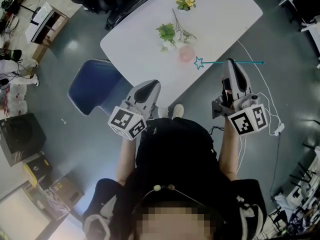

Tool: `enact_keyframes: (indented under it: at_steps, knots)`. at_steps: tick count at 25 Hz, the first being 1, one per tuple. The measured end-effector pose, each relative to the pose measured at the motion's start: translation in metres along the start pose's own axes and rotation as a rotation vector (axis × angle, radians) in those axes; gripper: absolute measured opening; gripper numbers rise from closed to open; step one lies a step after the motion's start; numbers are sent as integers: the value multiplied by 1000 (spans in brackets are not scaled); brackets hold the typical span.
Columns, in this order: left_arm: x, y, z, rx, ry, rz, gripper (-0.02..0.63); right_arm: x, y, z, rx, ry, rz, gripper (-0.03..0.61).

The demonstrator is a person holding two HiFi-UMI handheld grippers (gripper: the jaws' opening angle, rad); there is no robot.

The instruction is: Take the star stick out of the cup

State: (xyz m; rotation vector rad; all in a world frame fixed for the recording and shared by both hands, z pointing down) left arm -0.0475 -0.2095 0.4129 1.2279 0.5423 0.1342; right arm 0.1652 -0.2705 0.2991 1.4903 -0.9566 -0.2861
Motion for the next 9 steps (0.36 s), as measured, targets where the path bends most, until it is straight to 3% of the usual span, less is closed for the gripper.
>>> enact_keyframes:
  at_steps: [4,9]
  knots:
    - [0,0,8,-46,-12,15,14,0,0,-1,-2,-1,-2,14]
    - [-7,10,29,-202,-70,12,8,1,3,-2,-4,-2,2,14]
Point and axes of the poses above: the fingertips, and each gripper's own axes: z forward along the fingers, x to its right, y out of its underside, the point moved 2 cm from there along -z, backward along the fingers, and after that the axes turned 13 degrees about -y, right-handed, at the moved point
